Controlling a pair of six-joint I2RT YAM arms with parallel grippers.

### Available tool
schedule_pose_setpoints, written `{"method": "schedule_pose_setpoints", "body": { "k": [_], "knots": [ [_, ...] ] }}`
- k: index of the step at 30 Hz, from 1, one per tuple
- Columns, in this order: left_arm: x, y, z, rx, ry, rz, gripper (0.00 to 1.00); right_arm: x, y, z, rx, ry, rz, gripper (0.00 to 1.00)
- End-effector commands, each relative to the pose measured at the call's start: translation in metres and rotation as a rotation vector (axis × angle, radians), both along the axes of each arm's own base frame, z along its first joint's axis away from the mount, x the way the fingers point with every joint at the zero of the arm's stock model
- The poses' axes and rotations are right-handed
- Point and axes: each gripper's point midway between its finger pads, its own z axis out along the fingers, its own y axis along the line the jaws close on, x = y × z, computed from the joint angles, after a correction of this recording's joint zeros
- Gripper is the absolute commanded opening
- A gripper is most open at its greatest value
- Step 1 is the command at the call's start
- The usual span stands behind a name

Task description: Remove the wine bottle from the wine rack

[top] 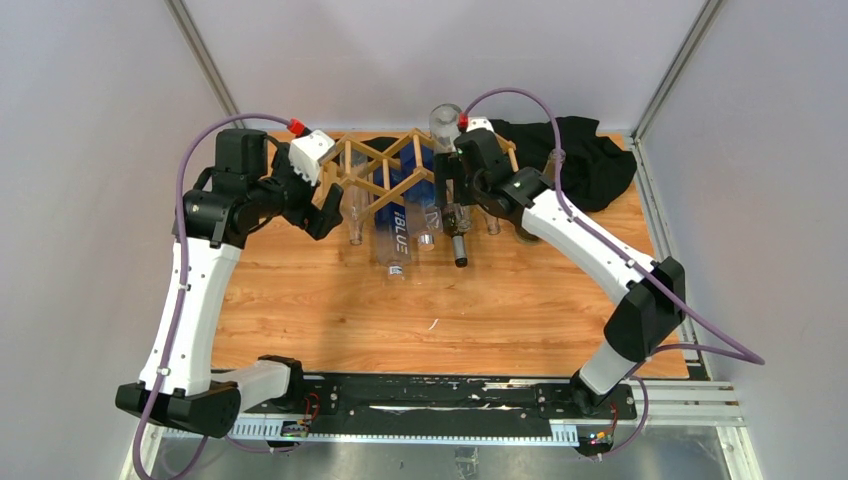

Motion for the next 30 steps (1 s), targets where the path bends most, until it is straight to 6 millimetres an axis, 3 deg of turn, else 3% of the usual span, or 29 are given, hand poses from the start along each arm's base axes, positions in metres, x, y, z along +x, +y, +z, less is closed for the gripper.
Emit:
{"method": "schedule_pose_setpoints", "body": {
  "k": [1, 7, 18, 22, 27, 30],
  "knots": [
    [-0.009, -0.001, 0.001, 0.002, -0.018, -0.036, 1.00, 0.000, 0.007, -0.010, 0.006, 0.041, -0.007, 0.92],
    [-0.009, 0.002, 0.002, 0.010, -0.021, -0.021, 1.00, 0.007, 0.011, -0.031, 0.010, 0.092, -0.012, 0.87],
    [-0.011, 0.000, 0.000, 0.001, -0.013, -0.030, 1.00, 0.014, 0.016, -0.039, 0.079, 0.117, 0.004, 0.68],
    [-0.011, -0.001, -0.002, -0.001, -0.008, -0.033, 1.00, 0.014, 0.016, -0.034, 0.095, 0.105, 0.006, 0.53],
    [-0.013, -0.002, -0.003, -0.001, -0.009, -0.049, 1.00, 0.012, 0.015, -0.019, 0.117, 0.073, 0.011, 0.20],
    [-0.017, -0.002, -0.010, 0.021, -0.016, -0.083, 1.00, 0.009, 0.016, -0.009, 0.136, 0.054, 0.027, 0.06]
  ]
}}
